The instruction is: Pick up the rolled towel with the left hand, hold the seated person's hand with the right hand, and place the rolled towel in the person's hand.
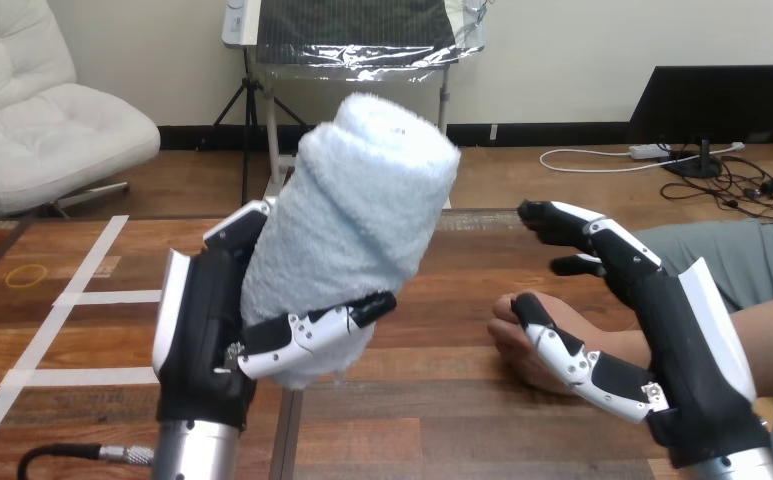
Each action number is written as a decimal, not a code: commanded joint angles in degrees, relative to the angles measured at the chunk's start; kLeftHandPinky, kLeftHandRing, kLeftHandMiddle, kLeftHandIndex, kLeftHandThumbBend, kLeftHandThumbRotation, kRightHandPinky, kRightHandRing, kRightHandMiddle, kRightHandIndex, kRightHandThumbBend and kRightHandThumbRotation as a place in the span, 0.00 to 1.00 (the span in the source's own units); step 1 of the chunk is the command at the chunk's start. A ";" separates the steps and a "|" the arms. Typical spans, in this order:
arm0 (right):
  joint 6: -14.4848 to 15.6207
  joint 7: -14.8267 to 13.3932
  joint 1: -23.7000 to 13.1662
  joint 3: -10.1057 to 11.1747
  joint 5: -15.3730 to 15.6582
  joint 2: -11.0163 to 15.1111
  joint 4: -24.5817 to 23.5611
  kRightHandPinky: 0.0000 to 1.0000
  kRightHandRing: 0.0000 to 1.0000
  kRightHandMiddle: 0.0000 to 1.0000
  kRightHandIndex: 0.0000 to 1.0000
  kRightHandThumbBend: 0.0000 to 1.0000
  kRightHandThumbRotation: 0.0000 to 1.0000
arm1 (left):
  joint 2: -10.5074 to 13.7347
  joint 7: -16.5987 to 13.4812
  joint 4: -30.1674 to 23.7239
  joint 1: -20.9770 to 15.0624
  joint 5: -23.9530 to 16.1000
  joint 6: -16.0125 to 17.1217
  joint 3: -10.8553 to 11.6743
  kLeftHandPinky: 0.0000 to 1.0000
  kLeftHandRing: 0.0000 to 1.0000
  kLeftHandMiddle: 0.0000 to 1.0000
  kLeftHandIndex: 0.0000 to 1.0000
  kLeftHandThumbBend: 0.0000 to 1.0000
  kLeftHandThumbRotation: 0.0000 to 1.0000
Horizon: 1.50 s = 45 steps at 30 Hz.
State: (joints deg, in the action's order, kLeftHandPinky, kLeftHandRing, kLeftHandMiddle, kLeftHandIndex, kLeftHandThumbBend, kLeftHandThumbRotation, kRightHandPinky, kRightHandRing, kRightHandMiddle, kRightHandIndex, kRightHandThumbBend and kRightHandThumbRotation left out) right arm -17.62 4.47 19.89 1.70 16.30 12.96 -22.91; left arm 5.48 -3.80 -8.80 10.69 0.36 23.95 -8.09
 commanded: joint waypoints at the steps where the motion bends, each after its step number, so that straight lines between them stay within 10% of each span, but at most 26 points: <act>1: 2.40 1.41 -4.61 2.29 2.31 3.15 -3.72 0.75 0.87 0.91 0.84 0.51 0.08 | -0.94 0.37 -2.61 -3.78 -0.56 -0.03 1.51 0.40 0.41 0.45 0.51 0.65 0.08; 25: 17.59 10.35 -7.95 4.79 13.71 12.21 -12.76 0.78 0.94 0.94 0.85 0.78 0.00 | -1.70 3.44 0.84 -4.94 1.28 -1.16 3.23 0.41 0.41 0.46 0.51 0.64 0.04; 45: 31.22 27.16 -14.77 3.71 16.53 18.69 -18.17 0.75 0.87 0.89 0.84 0.81 0.00 | -0.48 7.68 2.19 -7.60 2.32 -4.12 4.93 0.39 0.40 0.44 0.50 0.66 0.03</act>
State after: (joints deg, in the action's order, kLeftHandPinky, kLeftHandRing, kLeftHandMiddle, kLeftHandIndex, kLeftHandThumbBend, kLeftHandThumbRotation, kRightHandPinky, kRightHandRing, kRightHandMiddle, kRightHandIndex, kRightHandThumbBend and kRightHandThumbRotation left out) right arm 12.13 29.32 10.31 5.34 32.07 28.72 -38.08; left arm 4.52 3.13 -5.17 8.47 2.62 20.07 -4.01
